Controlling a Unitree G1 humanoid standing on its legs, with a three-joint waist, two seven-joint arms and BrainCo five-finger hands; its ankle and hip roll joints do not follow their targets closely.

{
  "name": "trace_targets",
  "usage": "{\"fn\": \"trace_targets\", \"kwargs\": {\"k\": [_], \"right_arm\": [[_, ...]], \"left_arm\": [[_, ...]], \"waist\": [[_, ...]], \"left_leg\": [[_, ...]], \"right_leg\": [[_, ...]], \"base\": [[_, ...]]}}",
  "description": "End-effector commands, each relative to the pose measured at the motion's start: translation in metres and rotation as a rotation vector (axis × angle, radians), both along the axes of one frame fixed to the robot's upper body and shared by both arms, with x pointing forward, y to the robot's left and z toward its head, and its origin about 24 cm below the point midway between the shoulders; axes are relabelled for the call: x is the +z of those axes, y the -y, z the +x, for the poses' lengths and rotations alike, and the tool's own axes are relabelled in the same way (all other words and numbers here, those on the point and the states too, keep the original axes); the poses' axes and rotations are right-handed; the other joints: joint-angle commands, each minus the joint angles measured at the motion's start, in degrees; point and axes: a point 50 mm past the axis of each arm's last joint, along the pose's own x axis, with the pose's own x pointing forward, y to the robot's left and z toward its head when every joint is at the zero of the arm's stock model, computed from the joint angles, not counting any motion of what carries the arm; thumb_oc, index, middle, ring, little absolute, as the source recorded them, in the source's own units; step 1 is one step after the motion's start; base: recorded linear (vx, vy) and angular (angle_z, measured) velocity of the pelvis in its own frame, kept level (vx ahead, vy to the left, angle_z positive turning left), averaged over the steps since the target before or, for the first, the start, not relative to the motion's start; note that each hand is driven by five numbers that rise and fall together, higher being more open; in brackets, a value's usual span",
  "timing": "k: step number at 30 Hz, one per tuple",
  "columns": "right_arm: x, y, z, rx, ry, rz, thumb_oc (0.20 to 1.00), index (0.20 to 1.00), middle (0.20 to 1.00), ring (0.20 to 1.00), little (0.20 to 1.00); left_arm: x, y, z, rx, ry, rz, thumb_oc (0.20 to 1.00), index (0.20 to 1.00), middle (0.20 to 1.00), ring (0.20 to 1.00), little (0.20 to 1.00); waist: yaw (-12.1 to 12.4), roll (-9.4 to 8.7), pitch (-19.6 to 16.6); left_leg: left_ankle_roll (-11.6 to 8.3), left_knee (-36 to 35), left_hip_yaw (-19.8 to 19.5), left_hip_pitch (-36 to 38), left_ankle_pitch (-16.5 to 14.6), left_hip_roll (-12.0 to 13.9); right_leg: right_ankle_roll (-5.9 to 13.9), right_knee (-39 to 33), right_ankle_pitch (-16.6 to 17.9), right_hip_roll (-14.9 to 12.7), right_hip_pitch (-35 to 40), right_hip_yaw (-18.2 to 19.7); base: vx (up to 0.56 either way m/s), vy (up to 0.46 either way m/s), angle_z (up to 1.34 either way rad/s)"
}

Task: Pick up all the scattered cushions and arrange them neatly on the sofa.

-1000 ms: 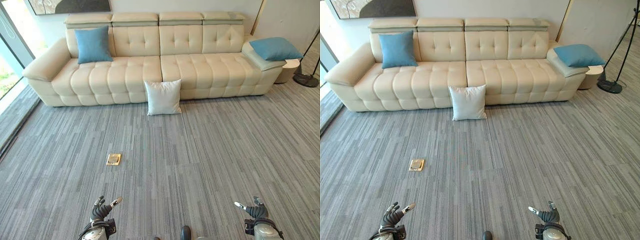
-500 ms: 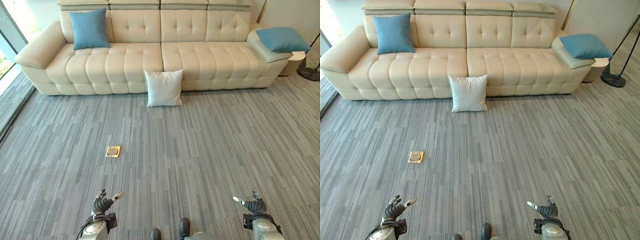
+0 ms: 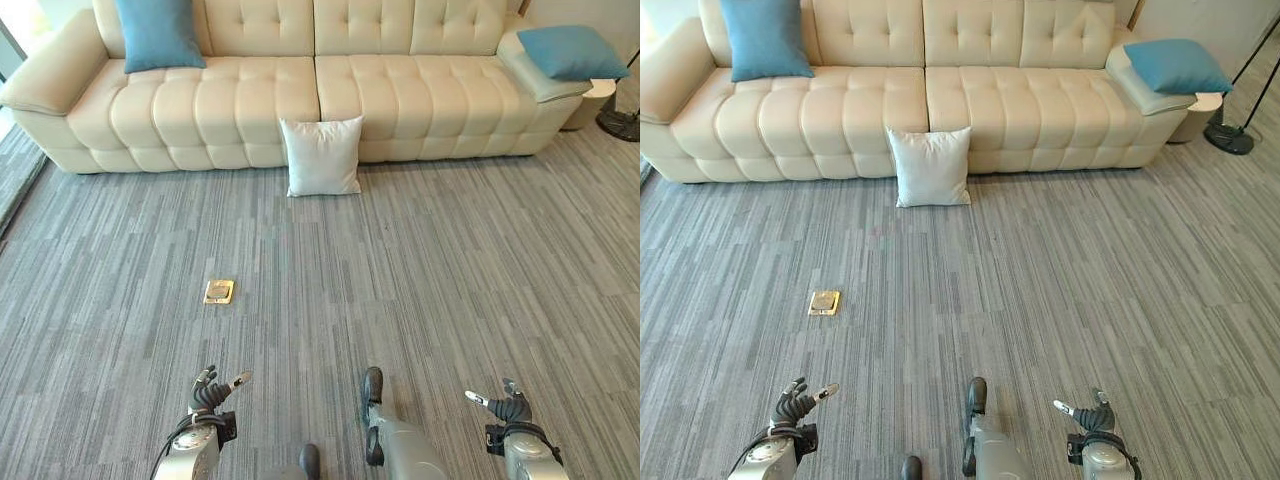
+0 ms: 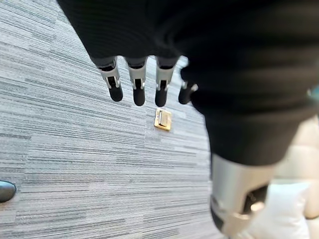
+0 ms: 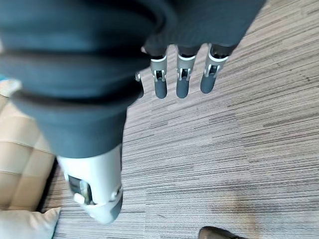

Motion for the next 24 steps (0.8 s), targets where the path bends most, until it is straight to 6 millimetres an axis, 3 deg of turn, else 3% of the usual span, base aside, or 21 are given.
{"fn": "trace_targets", "kwargs": {"k": [1, 5, 8, 9, 10, 12, 14, 17, 18, 19, 20, 23, 24], "right_arm": [[0.021, 0.015, 0.024, 0.035, 0.088, -0.081, 1.0, 1.0, 1.0, 1.0, 1.0], [0.022, 0.02, 0.022, 0.022, 0.092, -0.078, 1.0, 1.0, 1.0, 1.0, 1.0], [0.019, 0.023, 0.017, 0.013, 0.074, -0.08, 1.0, 1.0, 1.0, 1.0, 1.0], [0.019, 0.023, 0.017, 0.013, 0.075, -0.08, 1.0, 1.0, 1.0, 1.0, 1.0], [0.018, 0.026, 0.014, 0.0, 0.07, -0.078, 1.0, 1.0, 1.0, 1.0, 1.0], [0.017, 0.028, 0.011, -0.006, 0.06, -0.077, 1.0, 1.0, 1.0, 1.0, 1.0], [0.015, 0.027, 0.009, -0.01, 0.051, -0.076, 1.0, 1.0, 1.0, 1.0, 1.0], [0.011, 0.026, 0.005, -0.022, 0.029, -0.063, 1.0, 1.0, 1.0, 1.0, 1.0], [0.011, 0.025, 0.005, -0.022, 0.029, -0.062, 1.0, 1.0, 1.0, 1.0, 1.0], [0.011, 0.025, 0.006, -0.02, 0.031, -0.062, 1.0, 1.0, 1.0, 1.0, 1.0], [0.011, 0.024, 0.006, -0.005, 0.026, -0.068, 1.0, 1.0, 1.0, 1.0, 1.0], [0.012, 0.021, 0.005, 0.029, 0.025, -0.077, 1.0, 1.0, 1.0, 1.0, 1.0], [0.012, 0.02, 0.006, 0.034, 0.023, -0.07, 1.0, 1.0, 1.0, 1.0, 1.0]], "left_arm": [[0.013, 0.001, 0.01, -0.017, 0.095, 0.018, 1.0, 1.0, 1.0, 1.0, 1.0], [0.008, 0.008, 0.008, 0.004, 0.089, -0.034, 1.0, 1.0, 1.0, 1.0, 1.0], [0.009, 0.009, 0.012, -0.005, 0.098, -0.038, 1.0, 1.0, 1.0, 1.0, 1.0], [0.009, 0.009, 0.012, -0.005, 0.098, -0.038, 1.0, 1.0, 1.0, 1.0, 1.0], [0.009, 0.011, 0.012, -0.013, 0.099, -0.043, 1.0, 1.0, 1.0, 1.0, 1.0], [0.01, 0.011, 0.013, -0.027, 0.099, -0.043, 1.0, 1.0, 1.0, 1.0, 1.0], [0.01, 0.011, 0.012, -0.022, 0.097, -0.042, 1.0, 1.0, 1.0, 1.0, 1.0], [0.009, 0.011, 0.011, -0.026, 0.088, -0.044, 1.0, 1.0, 1.0, 1.0, 1.0], [0.009, 0.011, 0.011, -0.026, 0.088, -0.044, 1.0, 1.0, 1.0, 1.0, 1.0], [0.009, 0.011, 0.011, -0.03, 0.086, -0.04, 1.0, 1.0, 1.0, 1.0, 1.0], [0.008, 0.011, 0.008, -0.033, 0.075, -0.039, 1.0, 1.0, 1.0, 1.0, 1.0], [0.005, 0.012, 0.001, -0.05, 0.048, -0.029, 1.0, 1.0, 1.0, 1.0, 1.0], [0.004, 0.011, -0.001, -0.054, 0.035, -0.025, 1.0, 1.0, 1.0, 1.0, 1.0]], "waist": [[-0.3, 2.51, -1.8], [-0.9, 3.86, -2.7], [-1.4, 4.19, -2.3], [-1.5, 4.2, -2.2], [-1.4, 3.92, -1.4], [-1.1, 3.42, -0.5], [-1.1, 3.26, -0.4], [-0.8, 1.23, 0.2], [-0.8, 1.2, 0.2], [-0.7, 0.56, 0.4], [-0.4, 0.03, 0.5], [-0.6, 0.62, 0.1], [-0.7, 0.81, 0.0]], "left_leg": [[-2.15, -0.5, 2.2, 3.8, -3.3, 0.0], [-4.33, 6.0, 1.9, 1.9, 0.4, 1.6], [-7.12, 15.2, 3.4, -0.9, 5.0, 2.5], [-7.16, 15.6, 3.3, -1.1, 4.8, 2.6], [-7.96, 22.3, 3.4, -4.0, 7.1, 2.4], [-8.12, 28.7, 3.2, -6.8, 8.6, 2.3], [-7.82, 30.1, 3.9, -7.4, 8.8, 3.1], [-5.13, 27.4, 5.5, -13.1, 4.3, 3.3], [-5.08, 27.4, 5.5, -13.1, 4.3, 3.3], [-4.34, 24.5, 5.2, -14.5, 2.3, 2.6], [-4.16, 15.9, 3.3, -15.7, 1.5, 1.5], [-6.85, -0.5, -0.5, -19.6, 11.3, 1.1], [-7.52, -0.5, -0.3, -21.2, 11.3, 0.8]], "right_leg": [[1.27, 0.0, 1.6, 3.0, 3.1, -0.5], [-0.66, 0.5, -1.2, 3.7, 4.8, -1.1], [-2.57, 0.1, -4.1, 4.2, 8.3, -1.8], [-2.6, 0.1, -4.2, 4.3, 8.3, -1.9], [-3.66, -0.6, -5.3, 4.3, 10.8, -1.9], [-4.65, -0.5, -6.3, 4.4, 12.6, -1.7], [-5.06, -0.5, -6.9, 4.6, 13.3, -1.7], [-5.08, -1.1, -7.9, 3.3, 16.1, -1.4], [-5.04, -1.2, -7.9, 3.2, 16.1, -1.4], [-4.74, -1.2, -8.1, 2.7, 16.6, -1.3], [-4.53, -1.4, -9.1, 2.4, 18.2, -1.2], [-5.17, -1.6, -11.2, 3.2, 21.5, -1.6], [-5.11, -1.7, -11.5, 3.4, 22.4, -1.3]], "base": [[0.37, -0.193, 0.04], [0.33, -0.208, 0.15], [0.26, -0.193, 0.05], [0.24, -0.191, 0.23], [0.22, -0.181, 0.26], [0.24, -0.195, 0.15], [0.16, -0.122, -0.07], [0.16, -0.102, 0.1], [0.11, -0.041, 0.07], [0.23, -0.009, 0.0], [0.36, 0.01, 0.18], [0.41, 0.081, 0.33], [0.43, 0.142, 0.06]]}}
